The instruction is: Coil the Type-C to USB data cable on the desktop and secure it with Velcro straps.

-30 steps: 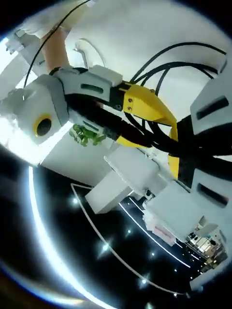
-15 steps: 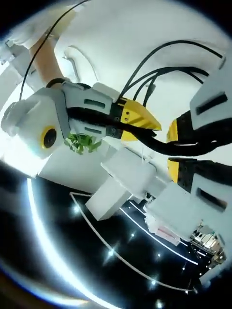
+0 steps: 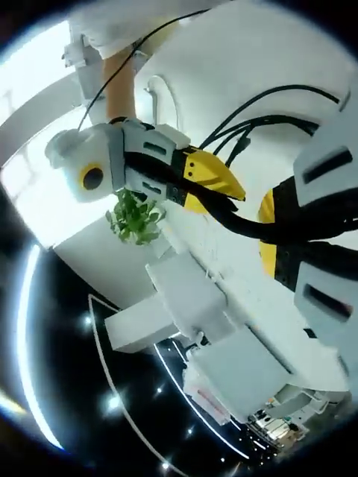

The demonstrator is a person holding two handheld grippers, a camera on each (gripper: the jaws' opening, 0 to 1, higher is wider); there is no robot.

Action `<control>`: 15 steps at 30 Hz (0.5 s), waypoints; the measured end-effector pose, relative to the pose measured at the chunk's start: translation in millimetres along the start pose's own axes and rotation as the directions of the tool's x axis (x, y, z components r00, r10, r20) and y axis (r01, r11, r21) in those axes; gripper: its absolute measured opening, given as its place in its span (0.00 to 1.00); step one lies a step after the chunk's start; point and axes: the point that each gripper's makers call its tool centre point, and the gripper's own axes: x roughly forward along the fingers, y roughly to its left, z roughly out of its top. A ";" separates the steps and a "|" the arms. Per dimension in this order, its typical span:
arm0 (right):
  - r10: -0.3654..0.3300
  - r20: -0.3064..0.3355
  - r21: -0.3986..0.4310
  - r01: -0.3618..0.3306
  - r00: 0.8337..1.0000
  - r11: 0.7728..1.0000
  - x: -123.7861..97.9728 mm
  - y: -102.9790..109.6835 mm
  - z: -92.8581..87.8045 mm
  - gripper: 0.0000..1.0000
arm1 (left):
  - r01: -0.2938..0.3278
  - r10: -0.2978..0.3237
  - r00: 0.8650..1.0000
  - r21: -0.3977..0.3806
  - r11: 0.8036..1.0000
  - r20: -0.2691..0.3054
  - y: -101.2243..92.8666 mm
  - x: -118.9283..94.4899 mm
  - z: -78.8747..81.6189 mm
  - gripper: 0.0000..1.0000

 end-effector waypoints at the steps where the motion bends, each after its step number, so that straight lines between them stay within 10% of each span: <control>1: -0.001 0.021 0.053 0.000 1.000 0.999 2.9 1.9 0.1 0.09 | -0.008 0.008 1.000 0.002 1.000 -0.015 2.0 -0.9 -3.7 0.05; 10: -0.016 0.318 0.304 -0.086 0.948 0.949 11.3 -1.8 47.6 0.16 | -0.094 0.086 0.989 -0.061 0.994 -0.123 33.2 -24.3 -55.8 0.05; 15: -0.195 0.292 0.122 0.166 0.936 0.979 35.0 -46.6 48.9 0.21 | -0.117 0.106 0.985 -0.075 0.990 -0.135 46.0 -49.6 -77.2 0.05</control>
